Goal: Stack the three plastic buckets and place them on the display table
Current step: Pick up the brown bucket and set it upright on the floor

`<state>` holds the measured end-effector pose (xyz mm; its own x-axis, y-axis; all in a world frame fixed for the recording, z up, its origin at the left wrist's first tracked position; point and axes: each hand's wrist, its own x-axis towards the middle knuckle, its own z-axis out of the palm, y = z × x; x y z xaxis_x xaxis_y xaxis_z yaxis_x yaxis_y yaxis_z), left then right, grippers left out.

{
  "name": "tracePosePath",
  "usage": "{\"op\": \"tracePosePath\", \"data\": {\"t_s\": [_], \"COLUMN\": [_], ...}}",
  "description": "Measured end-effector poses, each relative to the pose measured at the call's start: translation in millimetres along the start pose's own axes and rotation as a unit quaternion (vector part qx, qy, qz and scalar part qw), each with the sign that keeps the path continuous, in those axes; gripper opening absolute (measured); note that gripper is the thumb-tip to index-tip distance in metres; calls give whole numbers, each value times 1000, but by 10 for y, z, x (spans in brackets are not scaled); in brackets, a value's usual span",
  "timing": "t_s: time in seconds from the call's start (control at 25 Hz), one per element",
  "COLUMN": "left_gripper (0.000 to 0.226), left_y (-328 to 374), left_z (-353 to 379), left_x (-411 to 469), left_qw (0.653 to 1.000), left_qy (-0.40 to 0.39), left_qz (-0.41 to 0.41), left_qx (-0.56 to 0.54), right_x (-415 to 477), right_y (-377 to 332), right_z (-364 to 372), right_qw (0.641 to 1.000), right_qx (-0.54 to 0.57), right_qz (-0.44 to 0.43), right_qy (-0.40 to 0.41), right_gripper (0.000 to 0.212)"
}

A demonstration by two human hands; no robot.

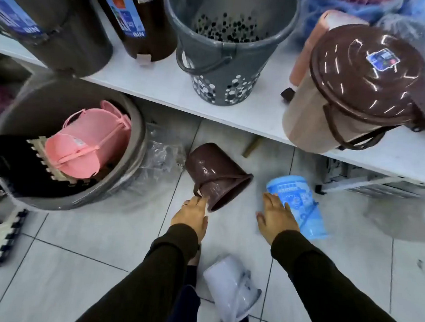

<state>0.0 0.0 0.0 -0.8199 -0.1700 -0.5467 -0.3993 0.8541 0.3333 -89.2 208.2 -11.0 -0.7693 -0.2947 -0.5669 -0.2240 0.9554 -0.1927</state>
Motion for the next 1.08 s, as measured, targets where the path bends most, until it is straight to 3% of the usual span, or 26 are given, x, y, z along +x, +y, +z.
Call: {"op": "tracePosePath", "data": {"t_s": [0.2,0.32,0.48,0.64,0.72,0.8,0.92,1.0,1.08], "left_gripper": [43,41,43,35,31,26,19,11,16], "left_y": [-346,-429,-508,-564,-619,-735,-900,-970,-1041], "left_z": [957,1552,2114,2205,2044,1772,1397,1269,1309], "left_x": [1020,1571,2074,2137,2102,2111,2240,2342,2395], "left_qw": [995,991,986,984,980,968,921,845,782], "left_qy": [-39,-12,20,74,108,159,180,141,104], "left_qz": [-59,-76,-91,-80,-69,-64,-126,-202,-269], "left_qx": [-64,-106,-140,-141,-153,-181,-320,-475,-553], "right_x": [1260,1967,2570,2604,2584,2565,2470,2389,2316], "right_y": [227,380,496,490,459,396,277,190,86], "right_z": [646,932,1351,1530,1461,1331,1246,1317,1430], "right_qw": [999,1000,999,994,989,987,988,980,975], "right_qx": [37,24,2,-7,19,62,130,181,205], "right_qz": [7,-21,-44,-47,-70,-66,21,66,78], "right_qy": [-16,-2,-4,100,131,131,84,48,38], "right_gripper": [60,67,55,34,38,56,80,82,79]}}
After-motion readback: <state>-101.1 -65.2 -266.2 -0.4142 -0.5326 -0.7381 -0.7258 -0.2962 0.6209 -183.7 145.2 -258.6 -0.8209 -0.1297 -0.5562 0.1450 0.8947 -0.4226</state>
